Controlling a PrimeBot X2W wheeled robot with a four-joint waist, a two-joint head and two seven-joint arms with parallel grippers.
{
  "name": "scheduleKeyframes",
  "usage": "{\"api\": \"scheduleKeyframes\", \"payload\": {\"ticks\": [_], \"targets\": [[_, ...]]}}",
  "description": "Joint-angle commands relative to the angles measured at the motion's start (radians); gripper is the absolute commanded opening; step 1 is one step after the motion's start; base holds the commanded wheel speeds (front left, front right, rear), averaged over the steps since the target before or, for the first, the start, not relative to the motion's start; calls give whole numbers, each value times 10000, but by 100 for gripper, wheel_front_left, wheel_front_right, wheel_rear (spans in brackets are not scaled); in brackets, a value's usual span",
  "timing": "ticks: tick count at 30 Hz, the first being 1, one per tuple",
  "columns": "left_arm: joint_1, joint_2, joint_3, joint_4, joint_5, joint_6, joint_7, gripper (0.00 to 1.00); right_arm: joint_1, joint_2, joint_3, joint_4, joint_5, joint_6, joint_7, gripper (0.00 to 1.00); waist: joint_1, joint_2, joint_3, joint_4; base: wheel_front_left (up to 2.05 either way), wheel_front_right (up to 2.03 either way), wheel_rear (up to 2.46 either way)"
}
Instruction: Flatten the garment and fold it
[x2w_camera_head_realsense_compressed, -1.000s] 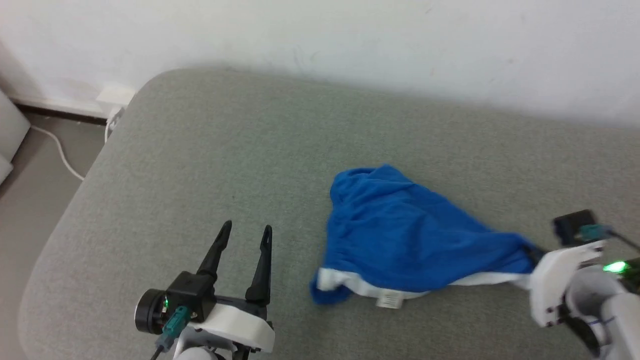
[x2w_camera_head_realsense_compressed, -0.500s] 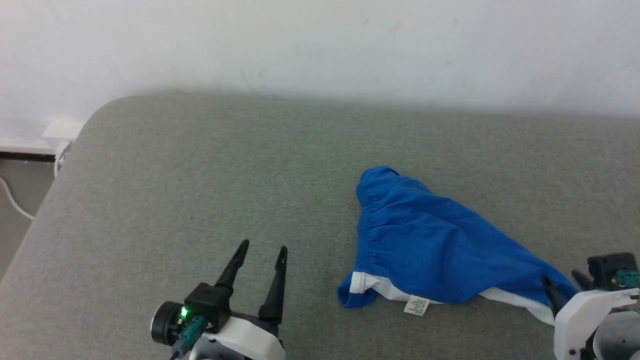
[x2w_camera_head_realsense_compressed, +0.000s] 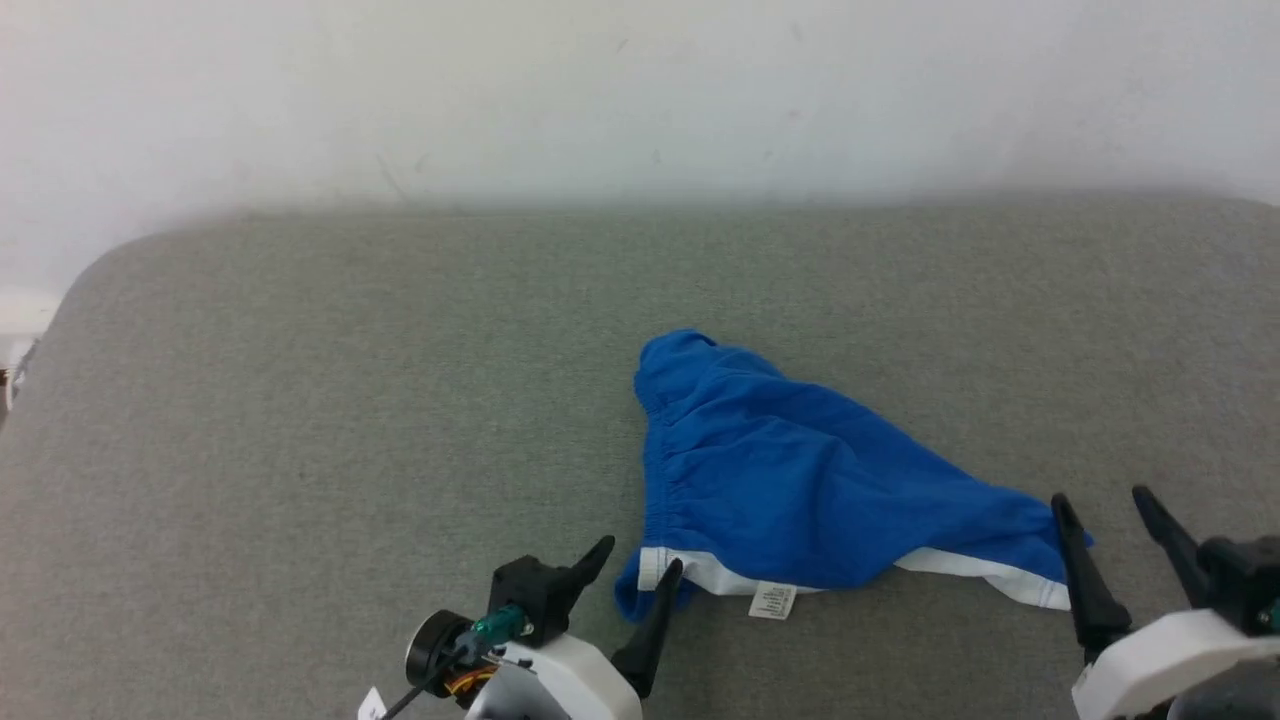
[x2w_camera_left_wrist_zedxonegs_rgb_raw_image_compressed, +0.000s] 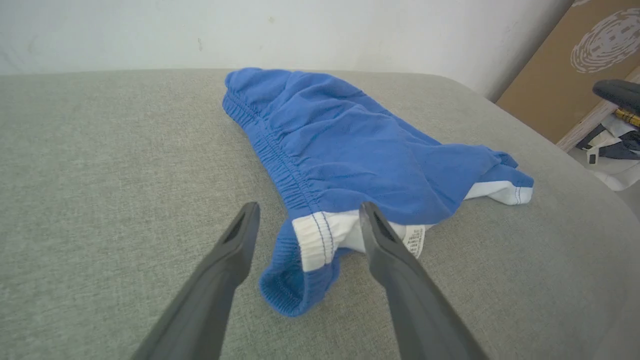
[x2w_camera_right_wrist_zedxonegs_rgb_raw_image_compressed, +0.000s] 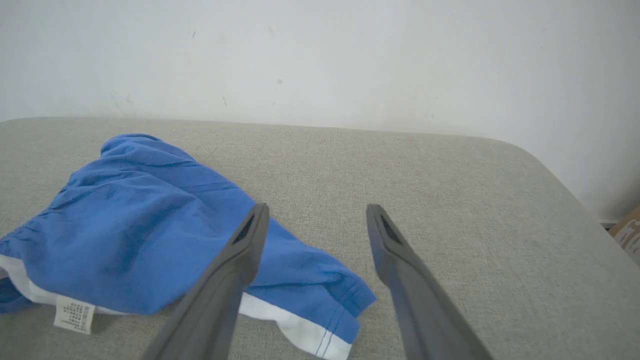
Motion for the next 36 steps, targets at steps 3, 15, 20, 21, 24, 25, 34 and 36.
{"api": "scheduleKeyframes", "payload": {"ticks": [3,15,20,21,24,25,34,36], "targets": [[-213,117,-64,-1,-122,2,788,100,247,182,26,181,-140,-19,-185,100,0,0,174,-319,0,0,0],[-275,338,-45,-648,-317,399,2518,100,74,373,31,752,-342,-19,-444,100,0,0,418,-654,0,0,0],[-255,377,-66,-851,-479,376,2726,0,59,392,-14,951,-412,-19,-450,100,0,0,514,-678,0,0,0],[-254,390,-85,-880,-491,368,2751,0,61,388,-27,992,-423,-19,-441,100,0,0,529,-671,0,0,0],[-234,399,-92,-975,-541,369,2677,0,69,329,-18,1117,-490,-19,-364,100,0,0,543,-630,0,0,0],[-221,398,-81,-1013,-562,376,2629,0,80,306,-5,1155,-488,-19,-309,100,0,0,543,-605,0,0,0],[-85,416,-23,-1627,-577,532,2031,0,67,-483,838,1452,334,-19,1017,100,0,0,554,-183,0,0,0],[-72,400,-72,-1729,-595,527,1969,0,-23,-791,1076,1572,338,-19,1418,100,0,0,579,-75,0,0,0]]}}
